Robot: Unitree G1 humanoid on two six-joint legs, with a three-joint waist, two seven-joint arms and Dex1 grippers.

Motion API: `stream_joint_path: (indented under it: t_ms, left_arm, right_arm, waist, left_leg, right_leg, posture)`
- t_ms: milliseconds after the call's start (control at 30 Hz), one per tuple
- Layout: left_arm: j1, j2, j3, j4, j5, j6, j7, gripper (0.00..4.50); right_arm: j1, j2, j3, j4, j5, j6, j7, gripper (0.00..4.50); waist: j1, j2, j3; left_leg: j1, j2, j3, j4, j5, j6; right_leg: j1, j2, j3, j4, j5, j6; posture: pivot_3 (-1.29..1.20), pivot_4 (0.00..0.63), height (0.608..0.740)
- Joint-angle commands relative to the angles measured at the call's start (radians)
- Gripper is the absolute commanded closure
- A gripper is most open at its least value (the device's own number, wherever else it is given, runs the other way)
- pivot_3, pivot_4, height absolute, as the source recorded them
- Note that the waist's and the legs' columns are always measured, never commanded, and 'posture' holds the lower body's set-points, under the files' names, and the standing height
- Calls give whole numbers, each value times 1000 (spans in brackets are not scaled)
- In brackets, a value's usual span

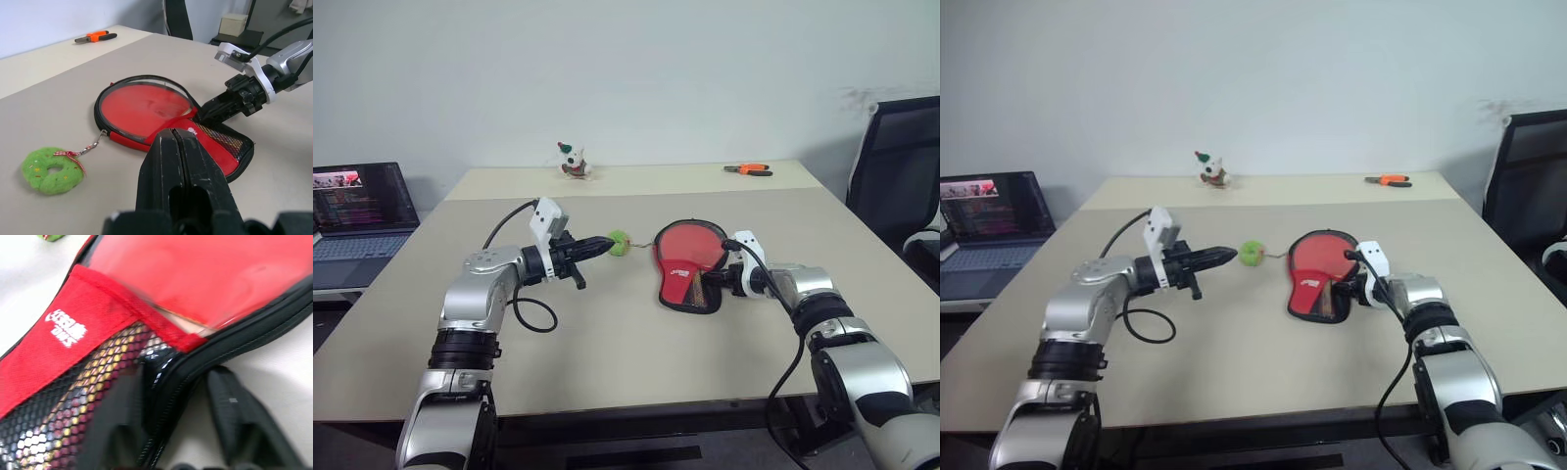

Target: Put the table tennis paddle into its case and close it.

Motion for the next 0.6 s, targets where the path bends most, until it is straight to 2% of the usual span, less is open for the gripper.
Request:
stream_joint_path:
  t_ms: [33,100,133,333,467,600]
  left_arm:
    - [-3,26,7,-51,-21,-7,2,4500]
    - [4,35,7,-55,-22,-3,-4,4500]
    - [11,42,6,-61,-26,2,-14,4500]
    - [114,129,12,-169,-128,88,-163,4500]
    - [201,194,16,-246,-178,135,-219,4500]
    - [313,235,7,-363,-237,189,-246,4500]
  right_arm:
    - [-15,16,-8,50,-15,-5,-4,3857]
    - [-26,21,-21,62,-7,-5,1,4366]
    - [-32,24,-30,65,0,2,11,4477]
    - [-31,39,-38,-31,52,110,150,4477]
    - [36,31,-7,-228,83,232,226,4477]
    - [156,12,29,-544,159,419,270,4477]
  waist:
    - [0,0,0]
    - [0,0,0]
    - [-1,0,0]
    - [-16,0,0]
    - [-22,0,0]
    - [-19,0,0]
  left_leg:
    - [1,0,1,0,0,0]
    - [2,0,2,0,0,0]
    - [3,0,3,0,0,0]
    - [3,0,4,-2,0,0]
    - [2,3,4,-4,-1,0]
    - [1,3,3,-4,-1,0]
  right_leg:
    - [0,0,2,0,0,0]
    - [1,0,5,1,0,1]
    - [1,1,6,1,1,1]
    - [0,1,7,1,1,1]
    - [-1,0,7,-2,0,1]
    - [-1,0,8,-3,0,0]
  posture:
    - [0,150,740]
    - [0,150,740]
    - [0,150,740]
    - [0,150,740]
    - [0,150,740]
    - [0,150,740]
